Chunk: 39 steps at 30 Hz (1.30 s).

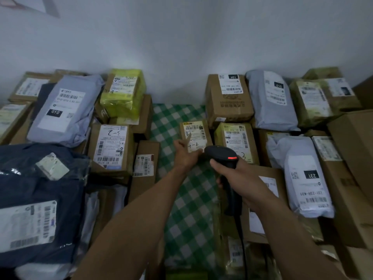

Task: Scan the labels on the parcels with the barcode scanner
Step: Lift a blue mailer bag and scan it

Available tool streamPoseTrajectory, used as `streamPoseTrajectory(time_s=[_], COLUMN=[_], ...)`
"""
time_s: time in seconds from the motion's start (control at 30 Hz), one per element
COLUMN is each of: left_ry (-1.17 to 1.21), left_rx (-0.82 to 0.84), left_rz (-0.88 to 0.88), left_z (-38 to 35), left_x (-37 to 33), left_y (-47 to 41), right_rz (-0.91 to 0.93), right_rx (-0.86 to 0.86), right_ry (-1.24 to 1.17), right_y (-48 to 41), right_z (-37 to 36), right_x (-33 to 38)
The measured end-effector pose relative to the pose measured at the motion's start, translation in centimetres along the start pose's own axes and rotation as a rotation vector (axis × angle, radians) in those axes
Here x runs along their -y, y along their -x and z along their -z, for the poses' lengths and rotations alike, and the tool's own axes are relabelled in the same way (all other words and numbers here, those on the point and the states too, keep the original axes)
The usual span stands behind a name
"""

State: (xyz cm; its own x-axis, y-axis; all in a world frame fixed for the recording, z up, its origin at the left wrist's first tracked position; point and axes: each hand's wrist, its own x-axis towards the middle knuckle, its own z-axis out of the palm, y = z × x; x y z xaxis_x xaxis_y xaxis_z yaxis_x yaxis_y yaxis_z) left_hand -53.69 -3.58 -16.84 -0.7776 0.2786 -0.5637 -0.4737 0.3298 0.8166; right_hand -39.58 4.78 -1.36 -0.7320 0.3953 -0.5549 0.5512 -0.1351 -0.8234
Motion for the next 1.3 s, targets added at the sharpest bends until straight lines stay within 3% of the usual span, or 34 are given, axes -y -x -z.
streamPoseTrajectory(time_s=[0.13, 0.37, 0.7, 1.13, 1.3], left_ry=[0.215, 0.084, 0.189, 0.311, 0.124], left_rx=[0.026, 0.184, 0.095, 0.026, 0.036], left_rz=[0.105, -0.058, -0.182, -0.303, -0.411], left_z=[0.8, 1.6, 4.9, 8.4, 11.2], left_x=[0.5, 3.8, 2.7, 0.3, -3.2], left_y=[-0.4, 1.3, 6.4, 19.4, 22.3], right_rz=[0.008, 0.002, 0.02, 0.365, 0.364], right_rx=[-0.013, -0.028, -0.046, -0.064, -0.06], right_ry=[-0.013, -0.01, 0.034, 0.125, 0.14], right_y=[0.4, 0.2, 0.5, 10.6, 14.2], right_z=[0.1, 0.4, -0.2, -2.4, -2.5], right_x=[0.1, -0.6, -0.1, 2.3, 2.0])
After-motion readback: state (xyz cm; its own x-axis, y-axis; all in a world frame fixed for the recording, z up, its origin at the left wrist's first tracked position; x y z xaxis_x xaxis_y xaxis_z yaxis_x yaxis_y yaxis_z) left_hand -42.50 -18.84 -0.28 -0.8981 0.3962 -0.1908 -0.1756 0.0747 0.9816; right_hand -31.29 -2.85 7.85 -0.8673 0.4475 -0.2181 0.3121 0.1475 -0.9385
